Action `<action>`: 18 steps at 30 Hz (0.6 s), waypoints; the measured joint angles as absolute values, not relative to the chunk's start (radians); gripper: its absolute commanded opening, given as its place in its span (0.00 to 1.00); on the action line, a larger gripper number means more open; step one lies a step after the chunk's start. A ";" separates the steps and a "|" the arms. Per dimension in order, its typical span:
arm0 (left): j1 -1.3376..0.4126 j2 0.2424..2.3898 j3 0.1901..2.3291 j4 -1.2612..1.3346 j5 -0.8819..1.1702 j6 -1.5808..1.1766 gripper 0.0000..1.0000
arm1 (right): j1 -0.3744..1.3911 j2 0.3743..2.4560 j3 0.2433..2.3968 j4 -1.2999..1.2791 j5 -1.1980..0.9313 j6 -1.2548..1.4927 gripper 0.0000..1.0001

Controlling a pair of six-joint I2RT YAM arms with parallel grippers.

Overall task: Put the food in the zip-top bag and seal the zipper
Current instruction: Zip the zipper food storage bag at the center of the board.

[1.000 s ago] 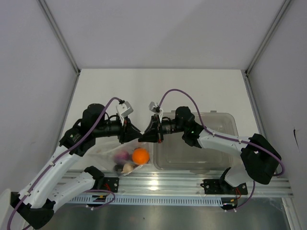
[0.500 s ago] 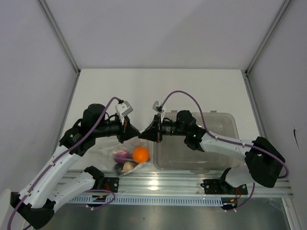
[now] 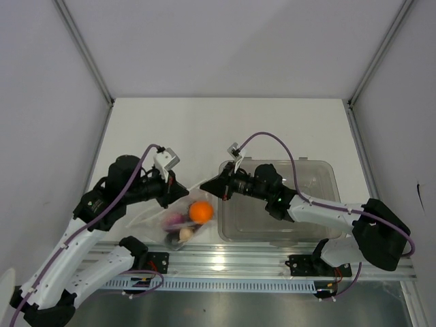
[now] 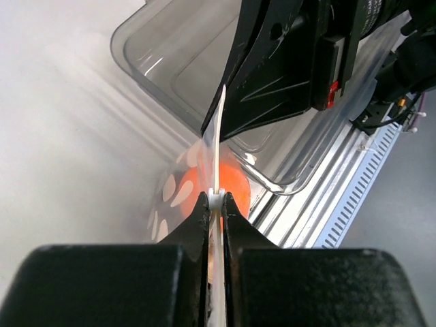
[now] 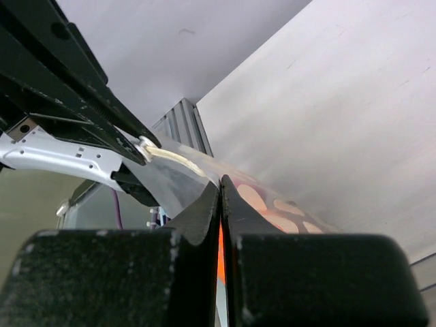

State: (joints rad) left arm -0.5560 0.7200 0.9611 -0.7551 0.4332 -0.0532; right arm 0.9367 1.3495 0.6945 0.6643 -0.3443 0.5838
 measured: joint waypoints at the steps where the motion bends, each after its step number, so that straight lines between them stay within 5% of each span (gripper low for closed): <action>1: -0.556 0.712 0.964 -0.766 0.422 -0.054 0.01 | 0.936 1.349 0.692 0.667 -0.338 0.588 0.00; 8: -0.556 0.653 0.997 -0.838 0.368 -0.054 0.01 | 0.934 1.354 0.713 0.664 -0.409 0.577 0.01; 13: -0.556 0.636 1.010 -0.863 0.368 -0.053 0.01 | 0.934 1.365 0.835 0.476 -0.470 0.469 0.61; 18: -0.556 0.635 1.010 -0.864 0.382 -0.053 0.01 | 0.927 1.366 1.016 0.187 -0.493 0.271 0.77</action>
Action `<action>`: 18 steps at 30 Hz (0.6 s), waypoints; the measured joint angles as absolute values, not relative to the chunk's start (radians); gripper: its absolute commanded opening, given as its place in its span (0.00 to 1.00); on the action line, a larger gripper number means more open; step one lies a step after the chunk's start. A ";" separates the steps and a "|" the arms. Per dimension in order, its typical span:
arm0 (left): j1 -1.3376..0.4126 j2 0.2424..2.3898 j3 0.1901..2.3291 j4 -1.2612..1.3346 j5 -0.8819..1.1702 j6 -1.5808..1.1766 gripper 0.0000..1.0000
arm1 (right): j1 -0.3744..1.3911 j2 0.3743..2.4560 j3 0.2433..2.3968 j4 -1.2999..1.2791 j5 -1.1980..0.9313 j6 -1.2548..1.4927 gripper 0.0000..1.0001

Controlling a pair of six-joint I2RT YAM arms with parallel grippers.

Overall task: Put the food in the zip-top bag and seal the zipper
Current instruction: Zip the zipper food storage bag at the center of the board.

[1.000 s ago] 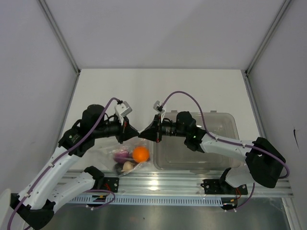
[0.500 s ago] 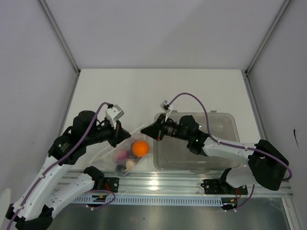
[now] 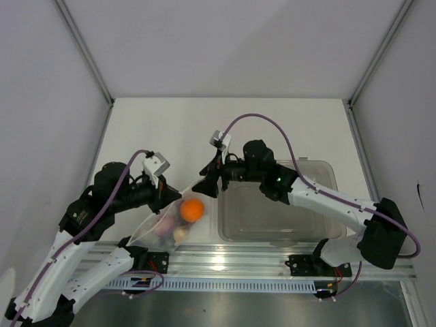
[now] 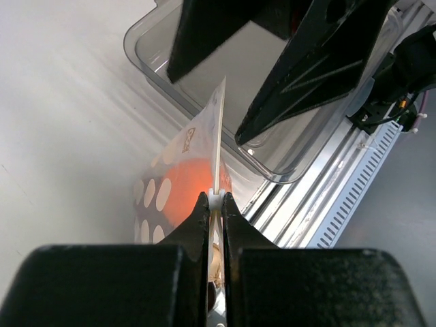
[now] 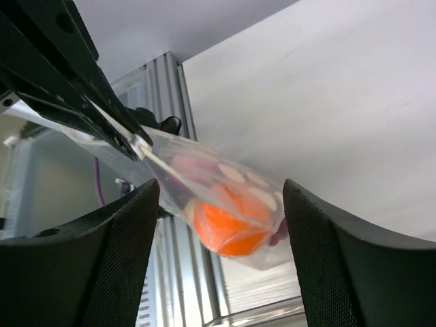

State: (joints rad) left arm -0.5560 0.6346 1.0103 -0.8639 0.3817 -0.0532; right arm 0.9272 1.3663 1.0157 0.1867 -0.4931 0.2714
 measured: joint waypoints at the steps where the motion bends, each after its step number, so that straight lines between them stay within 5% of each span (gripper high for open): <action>1: -0.556 0.635 1.010 -0.864 0.390 -0.053 0.00 | 0.925 1.370 1.057 0.130 -0.501 0.228 0.78; 8: -0.556 0.635 1.010 -0.863 0.426 -0.053 0.01 | 0.913 1.411 1.264 -0.163 -0.559 -0.028 0.84; 18: -0.556 0.640 1.010 -0.863 0.456 -0.052 0.00 | 0.905 1.495 1.364 -0.378 -0.721 -0.170 0.73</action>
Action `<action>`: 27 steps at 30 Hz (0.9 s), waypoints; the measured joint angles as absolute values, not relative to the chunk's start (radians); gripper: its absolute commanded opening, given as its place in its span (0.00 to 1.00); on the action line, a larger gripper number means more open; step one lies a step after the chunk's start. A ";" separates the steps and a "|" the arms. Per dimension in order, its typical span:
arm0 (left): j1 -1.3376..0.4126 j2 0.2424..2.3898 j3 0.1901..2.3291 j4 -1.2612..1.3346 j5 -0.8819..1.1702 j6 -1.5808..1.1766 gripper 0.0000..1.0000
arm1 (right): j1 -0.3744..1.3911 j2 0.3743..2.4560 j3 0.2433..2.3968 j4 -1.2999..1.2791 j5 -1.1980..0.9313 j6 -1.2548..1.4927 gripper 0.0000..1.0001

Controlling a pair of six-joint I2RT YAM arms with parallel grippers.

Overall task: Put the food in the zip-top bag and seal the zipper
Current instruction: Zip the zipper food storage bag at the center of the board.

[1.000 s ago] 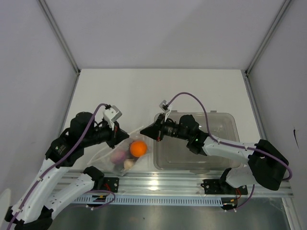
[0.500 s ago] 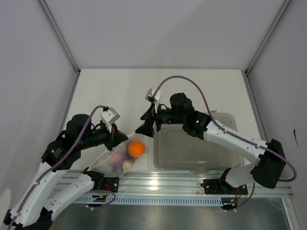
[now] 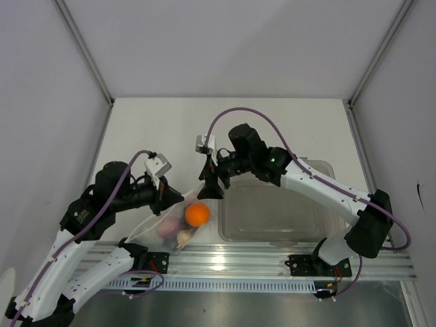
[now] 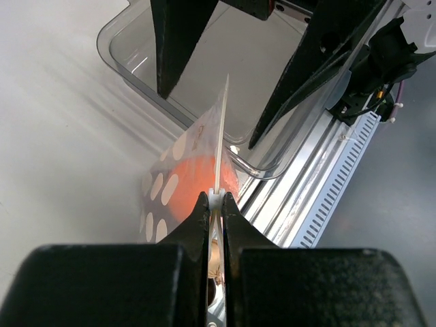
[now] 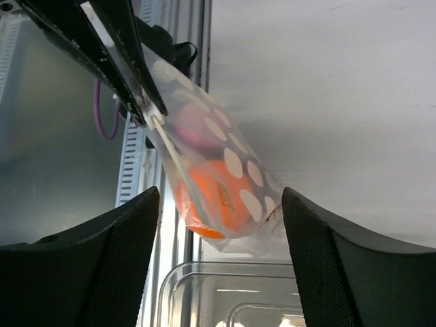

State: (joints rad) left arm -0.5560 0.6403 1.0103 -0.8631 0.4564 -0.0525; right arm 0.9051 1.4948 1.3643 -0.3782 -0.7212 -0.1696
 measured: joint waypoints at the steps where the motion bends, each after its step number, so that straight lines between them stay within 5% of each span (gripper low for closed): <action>1: -0.556 0.643 1.010 -0.863 0.458 -0.052 0.01 | 0.905 1.501 1.368 -0.387 -0.734 -0.173 0.70; 18: -0.556 0.655 1.010 -0.862 0.479 -0.052 0.01 | 0.934 1.593 1.460 -0.442 -0.833 -0.198 0.28; 25: -0.556 0.661 1.010 -0.855 0.478 -0.052 0.01 | 0.934 1.599 1.467 -0.443 -0.849 -0.192 0.00; 27: -0.556 0.660 1.010 -0.856 0.477 -0.052 0.01 | 0.934 1.603 1.469 -0.443 -0.853 -0.184 0.00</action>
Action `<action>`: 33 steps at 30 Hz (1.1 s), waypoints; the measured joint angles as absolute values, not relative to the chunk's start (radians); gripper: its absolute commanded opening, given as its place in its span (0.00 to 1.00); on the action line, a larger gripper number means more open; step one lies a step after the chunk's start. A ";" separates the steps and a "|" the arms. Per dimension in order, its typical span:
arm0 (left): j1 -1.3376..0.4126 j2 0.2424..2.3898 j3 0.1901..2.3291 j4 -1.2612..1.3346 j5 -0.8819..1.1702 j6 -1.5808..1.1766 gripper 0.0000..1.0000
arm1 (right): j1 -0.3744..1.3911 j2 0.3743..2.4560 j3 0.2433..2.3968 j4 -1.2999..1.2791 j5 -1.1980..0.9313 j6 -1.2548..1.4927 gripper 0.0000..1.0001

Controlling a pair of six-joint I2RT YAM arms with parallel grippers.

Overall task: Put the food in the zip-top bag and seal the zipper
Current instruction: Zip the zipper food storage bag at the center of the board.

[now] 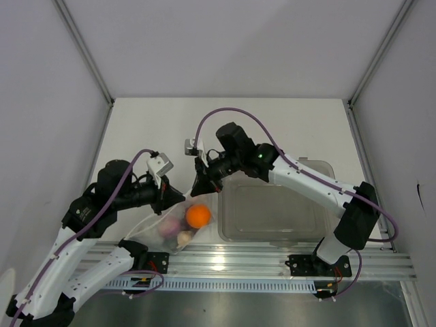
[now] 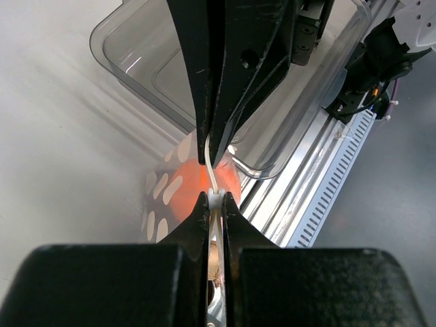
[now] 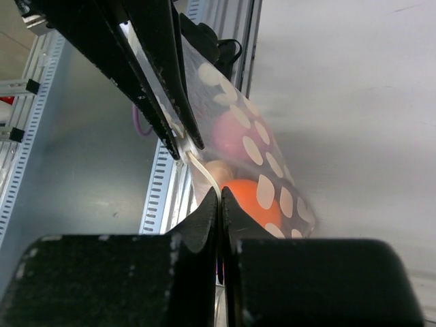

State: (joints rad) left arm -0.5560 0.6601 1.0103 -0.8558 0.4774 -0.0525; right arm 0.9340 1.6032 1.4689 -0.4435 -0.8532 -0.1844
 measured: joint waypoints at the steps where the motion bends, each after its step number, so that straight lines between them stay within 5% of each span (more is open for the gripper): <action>1: -0.556 0.660 1.010 -0.856 0.477 -0.052 0.01 | 0.934 1.607 1.471 -0.443 -0.855 -0.180 0.00; 33: -0.554 0.555 1.061 -0.934 0.264 -0.117 0.02 | 0.918 1.539 1.290 -0.054 -0.192 0.158 0.00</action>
State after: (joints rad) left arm -0.5537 0.5549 1.0607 -0.9340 0.2638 -0.1169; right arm 0.9176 1.5391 1.2903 -0.0544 -0.1917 0.1577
